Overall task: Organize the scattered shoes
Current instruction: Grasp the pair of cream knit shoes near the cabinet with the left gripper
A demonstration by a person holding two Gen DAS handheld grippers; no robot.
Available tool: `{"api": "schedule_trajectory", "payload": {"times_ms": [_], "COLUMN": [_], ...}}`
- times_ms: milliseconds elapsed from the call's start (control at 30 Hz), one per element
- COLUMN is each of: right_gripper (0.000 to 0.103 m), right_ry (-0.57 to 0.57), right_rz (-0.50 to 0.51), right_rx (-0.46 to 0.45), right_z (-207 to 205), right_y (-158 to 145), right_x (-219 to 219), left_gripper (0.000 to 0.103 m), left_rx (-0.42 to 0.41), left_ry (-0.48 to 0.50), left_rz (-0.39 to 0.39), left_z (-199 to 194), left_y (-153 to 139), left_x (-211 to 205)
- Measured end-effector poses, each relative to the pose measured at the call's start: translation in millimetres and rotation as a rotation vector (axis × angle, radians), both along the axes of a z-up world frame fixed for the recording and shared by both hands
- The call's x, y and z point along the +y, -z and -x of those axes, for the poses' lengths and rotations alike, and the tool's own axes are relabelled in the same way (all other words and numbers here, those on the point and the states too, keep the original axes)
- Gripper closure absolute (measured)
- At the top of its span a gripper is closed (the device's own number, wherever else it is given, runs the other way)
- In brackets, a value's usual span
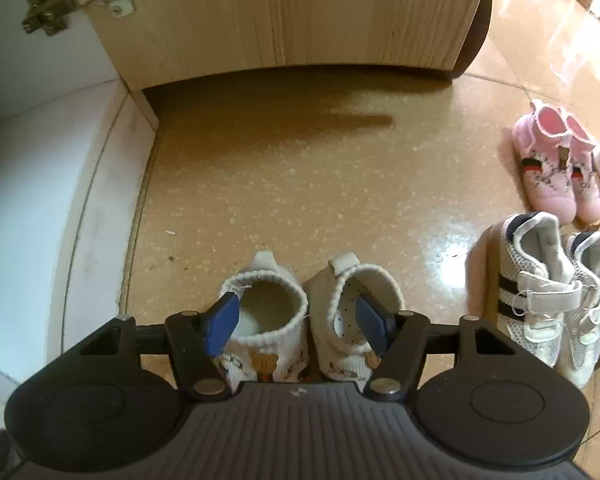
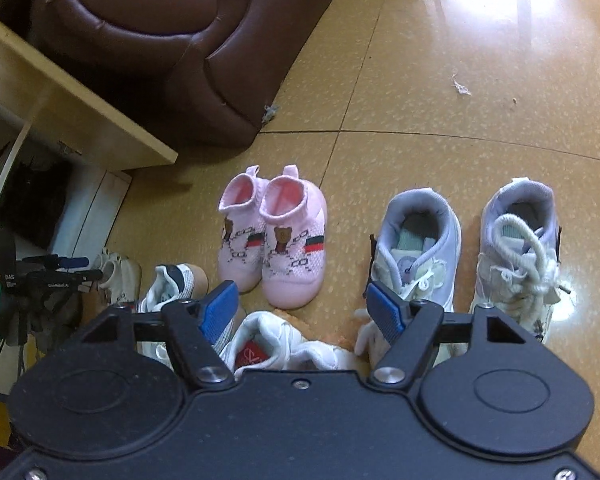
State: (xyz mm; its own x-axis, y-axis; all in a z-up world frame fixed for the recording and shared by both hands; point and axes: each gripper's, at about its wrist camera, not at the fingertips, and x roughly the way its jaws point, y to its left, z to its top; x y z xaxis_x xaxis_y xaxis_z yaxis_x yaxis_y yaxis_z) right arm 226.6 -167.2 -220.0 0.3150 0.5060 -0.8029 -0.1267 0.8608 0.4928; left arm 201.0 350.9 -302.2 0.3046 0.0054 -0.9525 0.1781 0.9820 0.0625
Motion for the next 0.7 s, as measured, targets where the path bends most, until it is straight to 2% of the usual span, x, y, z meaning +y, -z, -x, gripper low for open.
{"api": "schedule_trajectory", "payload": {"times_ms": [100, 167, 233, 333, 367, 433, 567, 700], "right_gripper": [0.029, 0.029, 0.029, 0.029, 0.029, 0.029, 0.029, 0.029], "right_ry": [0.019, 0.025, 0.024, 0.022, 0.026, 0.03, 0.027, 0.02], "right_rz": [0.0, 0.004, 0.009, 0.016, 0.016, 0.012, -0.005, -0.014], "right_rx": [0.002, 0.009, 0.019, 0.028, 0.03, 0.031, 0.015, 0.006], "right_z": [-3, -2, 0, 1, 1, 0, -1, 2], "right_y": [3, 5, 8, 11, 12, 13, 7, 2], "right_x": [-3, -5, -6, -7, -8, -9, -7, -6], "left_gripper": [0.046, 0.064, 0.086, 0.094, 0.095, 0.096, 0.096, 0.096], "left_rx": [0.06, 0.105, 0.134, 0.131, 0.119, 0.069, -0.038, -0.11], "left_ry": [-0.002, -0.018, -0.032, -0.092, -0.11, -0.137, -0.147, -0.161], "left_rz": [-0.025, -0.035, -0.037, 0.012, 0.059, 0.119, 0.138, 0.217], "left_z": [-11, -14, -15, -17, -18, -19, -30, -43], "left_y": [15, 27, 36, 31, 26, 13, -11, -28], "left_x": [-3, -5, -5, -8, -7, -11, -32, -53]}}
